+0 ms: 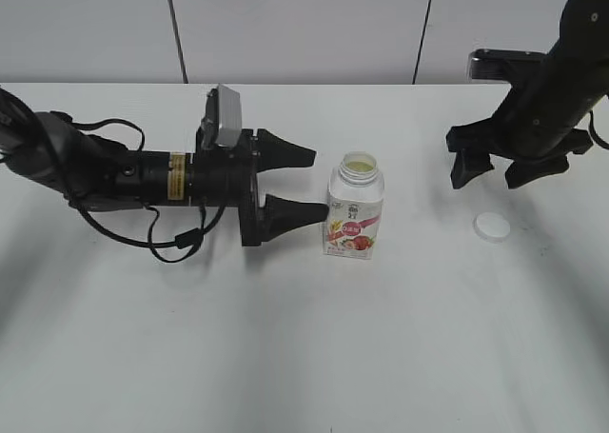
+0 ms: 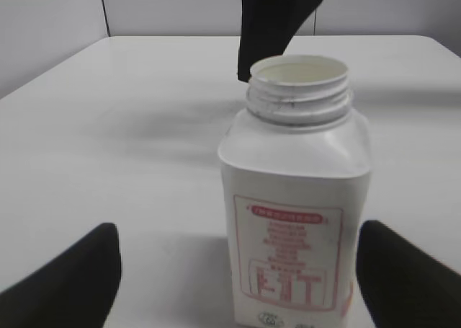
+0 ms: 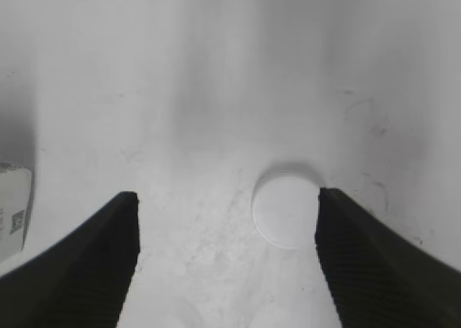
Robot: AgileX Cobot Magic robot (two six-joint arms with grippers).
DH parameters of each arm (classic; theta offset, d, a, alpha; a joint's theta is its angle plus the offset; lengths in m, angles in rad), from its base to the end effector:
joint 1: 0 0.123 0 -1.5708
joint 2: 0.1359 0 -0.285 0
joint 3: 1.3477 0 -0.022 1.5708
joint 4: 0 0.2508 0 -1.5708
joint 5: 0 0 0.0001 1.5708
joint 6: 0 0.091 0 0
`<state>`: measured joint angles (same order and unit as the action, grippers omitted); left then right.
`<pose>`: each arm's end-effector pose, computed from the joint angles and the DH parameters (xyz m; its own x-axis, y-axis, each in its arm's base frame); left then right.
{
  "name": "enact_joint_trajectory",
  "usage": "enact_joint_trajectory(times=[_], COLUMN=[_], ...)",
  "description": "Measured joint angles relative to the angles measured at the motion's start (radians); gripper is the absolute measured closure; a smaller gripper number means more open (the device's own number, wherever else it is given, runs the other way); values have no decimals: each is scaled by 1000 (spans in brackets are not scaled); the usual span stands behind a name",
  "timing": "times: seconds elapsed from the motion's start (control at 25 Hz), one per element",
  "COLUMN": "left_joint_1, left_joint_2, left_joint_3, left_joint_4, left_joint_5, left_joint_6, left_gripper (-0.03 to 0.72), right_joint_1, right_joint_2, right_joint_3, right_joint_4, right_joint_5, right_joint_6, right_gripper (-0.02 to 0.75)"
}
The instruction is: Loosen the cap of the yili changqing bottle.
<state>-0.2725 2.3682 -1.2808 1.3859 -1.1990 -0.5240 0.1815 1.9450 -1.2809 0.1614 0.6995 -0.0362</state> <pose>0.3763 -0.1917 0.0740 0.0326 0.2164 -0.9758 0.9962 0.0724 0.0493 0.3800 0.0793 0.1669 -0.9542 -0.0865 -0.2865 -0.1266 0.9841 0.1244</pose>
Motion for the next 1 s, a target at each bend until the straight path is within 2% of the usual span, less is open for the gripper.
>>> enact_joint_trajectory(times=[0.2,0.36,0.44,0.56,0.88,1.0], left_joint_1=[47,76,81,78,76,76], left_joint_2=[-48,-104,-146,-218,-331,-345], left_joint_3=[0,0,0,0,0,0], left_joint_4=[115,150,169,180,177,101], left_joint_5=[-3,18,90,321,931,1152], left_joint_6=[-20,-98,-116,-157,-355,-372], left_gripper=[94,95,95,95,101,102], right_joint_1=[13,13,13,13,13,13], right_joint_2=[-36,-56,-66,-73,-75,-75], right_joint_3=[-2,-17,-39,-83,-182,-233], right_joint_4=[6,7,5,-6,-70,-121], right_joint_5=[2,2,2,2,18,56], right_joint_6=[-1,-1,-1,-1,-1,-1], right_gripper=[143,143,143,143,143,143])
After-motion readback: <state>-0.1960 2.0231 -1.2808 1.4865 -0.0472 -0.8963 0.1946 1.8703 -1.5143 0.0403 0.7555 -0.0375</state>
